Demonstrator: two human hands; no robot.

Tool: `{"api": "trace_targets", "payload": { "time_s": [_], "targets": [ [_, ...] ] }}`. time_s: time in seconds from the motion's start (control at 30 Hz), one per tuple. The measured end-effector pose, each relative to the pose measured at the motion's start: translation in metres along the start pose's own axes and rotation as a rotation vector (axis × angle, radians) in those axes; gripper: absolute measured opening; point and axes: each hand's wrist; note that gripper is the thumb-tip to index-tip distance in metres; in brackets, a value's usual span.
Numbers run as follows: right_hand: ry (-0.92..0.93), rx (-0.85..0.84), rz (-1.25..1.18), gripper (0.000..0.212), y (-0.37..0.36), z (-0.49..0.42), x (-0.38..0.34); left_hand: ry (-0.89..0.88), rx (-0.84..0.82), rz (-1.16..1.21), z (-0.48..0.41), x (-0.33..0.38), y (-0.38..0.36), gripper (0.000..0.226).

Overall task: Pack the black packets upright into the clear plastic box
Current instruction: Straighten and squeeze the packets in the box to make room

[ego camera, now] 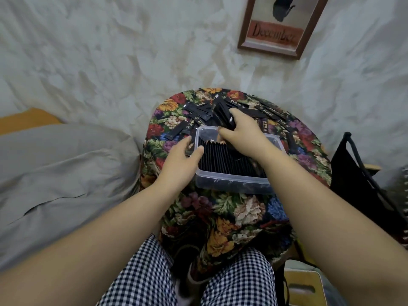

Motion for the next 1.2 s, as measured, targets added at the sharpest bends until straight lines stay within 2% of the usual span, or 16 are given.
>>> {"api": "trace_targets", "payload": {
  "time_s": [0.07, 0.1, 0.23, 0.3, 0.37, 0.5, 0.63, 0.8, 1.03, 1.13, 1.2],
  "targets": [
    [-0.032, 0.011, -0.188, 0.013, -0.008, 0.003, -0.016, -0.079, 0.056, 0.127, 0.004, 0.009, 0.003, 0.053],
    [-0.057, 0.02, -0.317, 0.012, -0.012, 0.005, -0.023, -0.074, 0.029, 0.227, 0.005, 0.013, 0.003, 0.054],
    [-0.152, 0.107, -0.824, 0.005, -0.025, 0.013, -0.038, 0.066, -0.216, 0.532, 0.004, 0.02, -0.006, 0.059],
    [-0.173, 0.205, -0.946, 0.005, -0.026, 0.015, -0.039, 0.056, -0.271, 0.509, 0.006, 0.021, -0.008, 0.054],
    [-0.195, 0.276, -1.04, 0.005, -0.025, 0.017, -0.038, -0.022, -0.302, 0.382, 0.008, 0.02, -0.009, 0.056],
    [-0.246, 0.335, -1.212, 0.009, -0.023, 0.021, -0.034, -0.098, -0.321, 0.246, 0.01, 0.025, -0.006, 0.054],
    [-0.264, 0.377, -1.228, 0.007, -0.02, 0.02, -0.03, -0.159, -0.227, 0.138, 0.005, 0.026, -0.004, 0.042],
    [-0.258, 0.375, -1.271, 0.002, -0.017, 0.018, -0.026, -0.227, -0.22, 0.017, 0.002, 0.033, -0.003, 0.035],
    [-0.217, 0.432, -1.256, 0.005, -0.009, 0.004, -0.031, -0.261, -0.089, 0.074, -0.008, 0.05, -0.016, 0.033],
    [-0.244, 0.475, -1.192, 0.008, -0.005, -0.005, -0.031, -0.253, -0.053, 0.153, -0.016, 0.059, -0.023, 0.028],
    [-0.287, 0.461, -1.133, 0.014, -0.005, -0.008, -0.026, -0.295, -0.055, 0.122, -0.021, 0.059, -0.023, 0.033]
  ]
}}
Point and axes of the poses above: each hand's wrist, its own z-axis away from the middle knuckle, its own y-axis out of the back of the hand, x = y × z, and after that the axes turned 3 degrees about z, right-handed
